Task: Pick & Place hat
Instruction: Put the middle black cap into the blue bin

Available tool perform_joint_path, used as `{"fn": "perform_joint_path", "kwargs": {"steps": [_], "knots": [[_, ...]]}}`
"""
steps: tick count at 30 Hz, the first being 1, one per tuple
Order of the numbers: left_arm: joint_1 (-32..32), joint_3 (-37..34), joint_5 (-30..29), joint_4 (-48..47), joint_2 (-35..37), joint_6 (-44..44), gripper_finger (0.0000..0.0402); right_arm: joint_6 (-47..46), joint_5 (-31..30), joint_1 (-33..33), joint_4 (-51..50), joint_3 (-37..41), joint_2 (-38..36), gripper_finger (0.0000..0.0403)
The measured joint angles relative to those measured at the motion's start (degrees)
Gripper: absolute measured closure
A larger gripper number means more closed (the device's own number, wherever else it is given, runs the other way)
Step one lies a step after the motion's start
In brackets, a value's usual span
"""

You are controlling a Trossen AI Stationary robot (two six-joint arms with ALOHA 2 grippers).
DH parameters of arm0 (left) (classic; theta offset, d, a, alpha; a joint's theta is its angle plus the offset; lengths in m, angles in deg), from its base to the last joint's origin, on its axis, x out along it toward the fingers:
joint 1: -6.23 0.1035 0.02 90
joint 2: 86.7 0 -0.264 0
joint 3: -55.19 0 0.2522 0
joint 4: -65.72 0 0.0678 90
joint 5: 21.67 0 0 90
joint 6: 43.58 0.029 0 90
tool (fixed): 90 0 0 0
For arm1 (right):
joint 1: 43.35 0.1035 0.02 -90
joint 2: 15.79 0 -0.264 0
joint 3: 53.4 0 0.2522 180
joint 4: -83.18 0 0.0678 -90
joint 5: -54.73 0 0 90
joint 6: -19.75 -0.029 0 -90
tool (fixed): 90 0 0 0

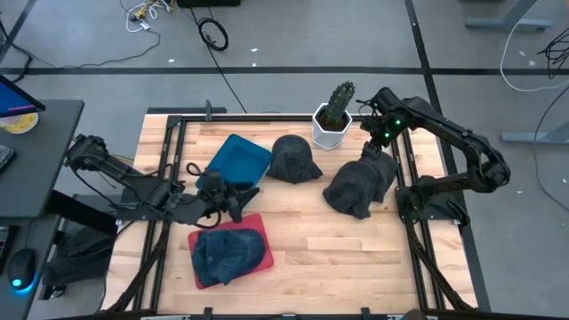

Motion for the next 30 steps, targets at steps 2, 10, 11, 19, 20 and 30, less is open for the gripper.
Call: {"fn": "perform_joint_path", "kwargs": {"steps": [2, 10, 11, 19, 20, 30], "knots": [[0.0, 0.0, 0.0, 0.0, 0.0, 0.0, 0.0225, -0.6, 0.0, -0.6, 0.3, 1.0, 0.0, 0.0199], [0.6, 0.0, 0.3, 0.1, 0.0, 2.2, 0.0225, -1.2, 0.9, -1.6, 5.6, 10.1, 0.0, 0.0199], [1.0, 0.0, 0.3, 0.1, 0.0, 2.2, 0.0225, -1.2, 0.9, -1.7, 6.6, 10.9, 0.0, 0.0199], [5.8, 0.0, 0.3, 3.3, 0.0, 2.8, 0.0225, 0.8, 2.7, -3.0, 10.1, 13.1, 0.0, 0.0199], [6.5, 0.0, 0.5, 3.4, 0.0, 2.8, 0.0225, 0.9, 3.4, -3.0, 10.1, 13.1, 0.0, 0.0199], [10.7, 0.0, 4.3, 6.1, 0.0, 4.2, 0.0225, 0.1, 5.5, -3.2, 11.0, 13.5, 0.1, 0.0199]]}}
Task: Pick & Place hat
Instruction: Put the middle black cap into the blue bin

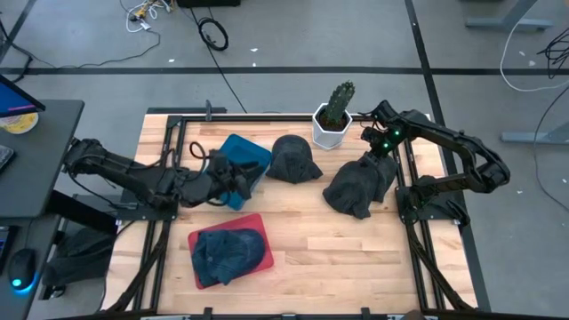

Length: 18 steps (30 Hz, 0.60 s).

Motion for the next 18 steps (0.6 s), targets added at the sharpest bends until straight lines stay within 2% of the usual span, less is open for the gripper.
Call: {"fn": "perform_joint_path", "kwargs": {"steps": [12, 15, 18], "knots": [[0.1, 0.0, 0.0, 0.0, 0.0, 1.3, 0.0225, -4.6, 0.2, 0.0, 1.1, 0.3, 6.2, 0.0203], [0.1, 0.0, 0.0, 0.0, 0.0, 1.3, 0.0225, -5.2, 0.3, 0.0, 1.1, 0.3, 6.6, 0.0230], [0.1, 0.0, 0.0, -0.1, 0.0, 1.8, 0.0225, -5.4, 0.3, 0.0, 1.0, 0.3, 6.7, 0.0285]]}}
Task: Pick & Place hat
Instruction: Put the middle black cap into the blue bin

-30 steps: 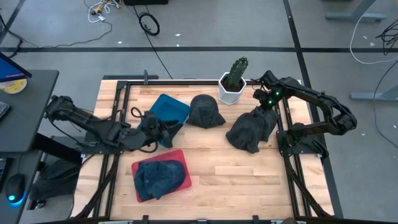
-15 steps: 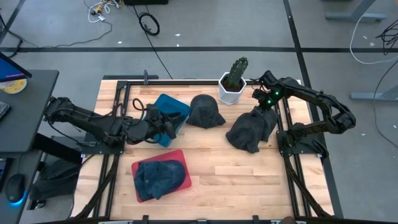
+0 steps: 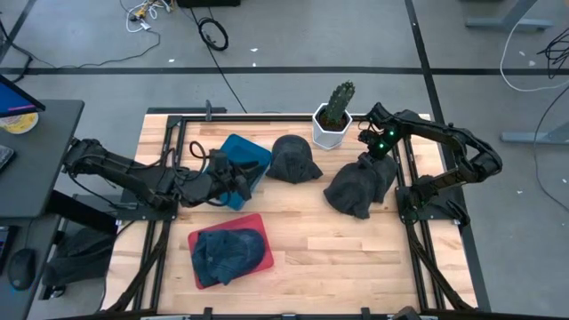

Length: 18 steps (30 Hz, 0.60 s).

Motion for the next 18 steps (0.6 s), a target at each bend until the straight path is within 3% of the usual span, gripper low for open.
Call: {"fn": "perform_joint_path", "kwargs": {"steps": [5, 18], "knots": [[0.0, 0.0, 0.0, 0.0, 0.0, 1.6, 0.0225, -0.2, -0.2, 0.0, -1.2, 0.0, -0.1, 0.0390], [0.0, 0.0, 0.0, -1.1, 0.0, 1.6, 0.0225, -0.5, 0.5, 0.0, -6.8, 0.0, -6.9, 0.0402]]}}
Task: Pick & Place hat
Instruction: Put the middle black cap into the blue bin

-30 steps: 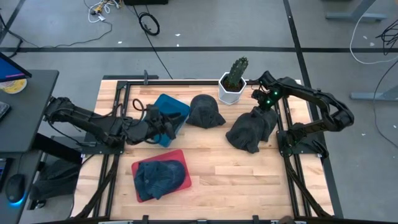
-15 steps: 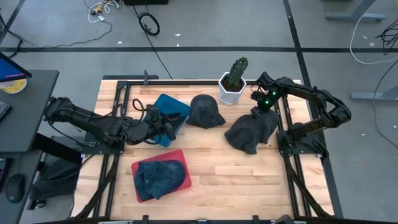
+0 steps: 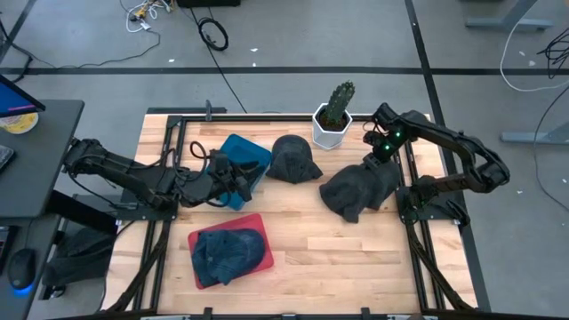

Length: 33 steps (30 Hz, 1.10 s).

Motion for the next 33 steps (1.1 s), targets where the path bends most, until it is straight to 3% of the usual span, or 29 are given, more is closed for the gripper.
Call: {"fn": "perform_joint_path", "kwargs": {"steps": [7, 11, 15, 25, 29, 33], "knots": [[0.0, 0.0, 0.0, -0.4, 0.0, -0.1, 0.0225, -3.1, 0.1, 0.0, 0.1, 0.0, -1.7, 0.0402], [0.0, 0.0, 0.0, -0.3, 0.0, -0.1, 0.0225, -3.0, 0.2, 0.0, 0.1, 0.0, -1.7, 0.0379], [0.0, 0.0, 0.0, -0.3, 0.0, -0.1, 0.0225, -2.2, 0.3, 0.0, 0.1, 0.0, -1.7, 0.0321], [0.0, 0.0, 0.0, -0.3, 0.0, -0.4, 0.0225, -2.2, 2.3, 0.9, 1.7, 0.0, -0.8, 0.0134], [0.0, 0.0, 0.0, -0.3, 0.0, -0.4, 0.0225, -2.7, 4.8, 2.0, 1.9, 0.0, 1.1, 0.0099], [0.0, 0.0, 0.0, -0.3, 0.0, -0.4, 0.0225, -3.0, 5.0, 3.1, 2.4, 0.0, 1.8, 0.0095]]}}
